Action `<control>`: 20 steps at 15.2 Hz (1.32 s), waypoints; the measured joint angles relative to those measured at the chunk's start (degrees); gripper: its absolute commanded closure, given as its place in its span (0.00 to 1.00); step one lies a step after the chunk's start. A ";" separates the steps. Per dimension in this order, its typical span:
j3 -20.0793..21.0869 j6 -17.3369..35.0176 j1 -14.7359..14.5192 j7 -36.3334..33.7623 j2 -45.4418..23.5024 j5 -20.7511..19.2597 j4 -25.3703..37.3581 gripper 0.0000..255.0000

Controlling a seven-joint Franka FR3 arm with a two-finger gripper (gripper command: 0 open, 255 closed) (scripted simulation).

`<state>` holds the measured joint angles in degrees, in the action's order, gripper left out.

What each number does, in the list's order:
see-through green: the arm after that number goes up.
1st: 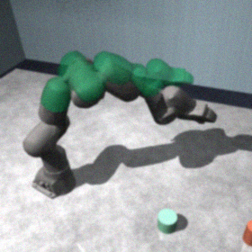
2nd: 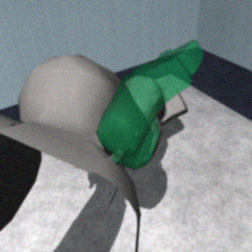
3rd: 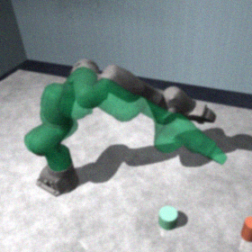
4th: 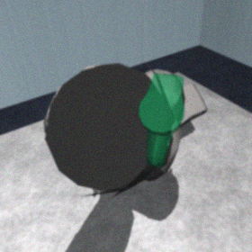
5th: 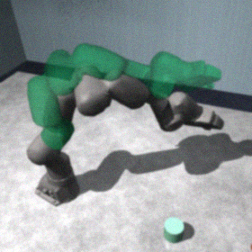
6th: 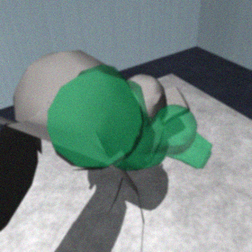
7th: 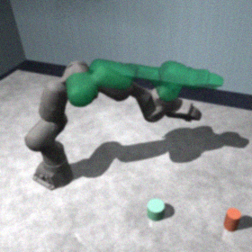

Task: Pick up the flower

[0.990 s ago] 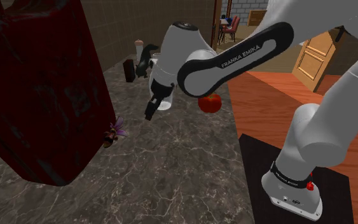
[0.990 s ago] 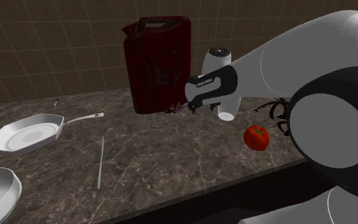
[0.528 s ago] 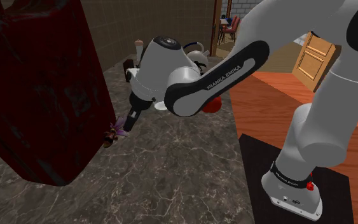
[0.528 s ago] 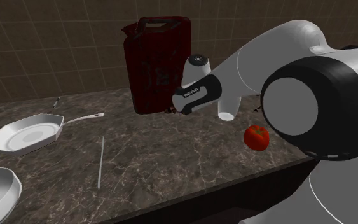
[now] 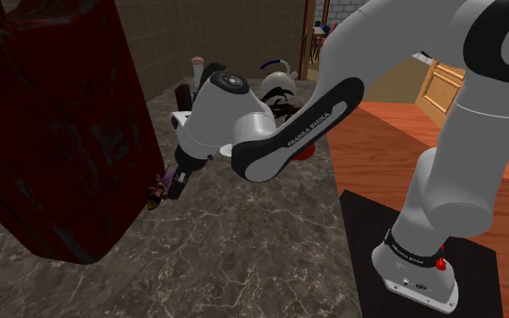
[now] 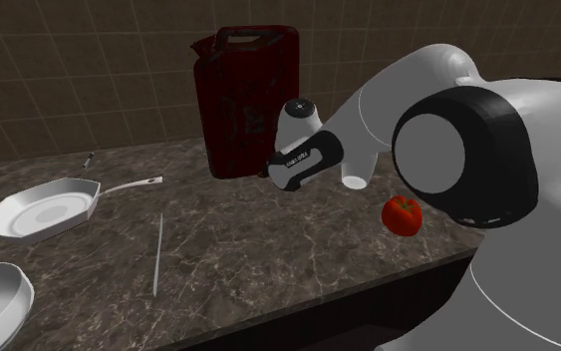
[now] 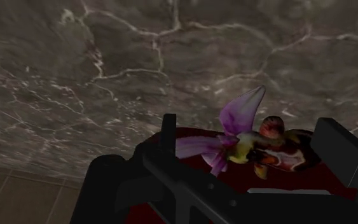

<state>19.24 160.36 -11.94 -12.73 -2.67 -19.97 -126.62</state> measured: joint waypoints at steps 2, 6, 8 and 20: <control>-0.33 1.50 -0.02 -1.49 -0.87 -1.81 -0.78 0.00; -0.35 2.08 -0.12 -1.96 -1.03 -2.39 -0.77 1.00; -0.36 2.09 -0.11 -1.94 -1.06 -2.41 -0.75 1.00; 0.41 -2.46 0.14 2.61 1.47 2.94 0.56 1.00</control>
<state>19.65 157.90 -11.80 -10.12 -1.21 -17.02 -126.06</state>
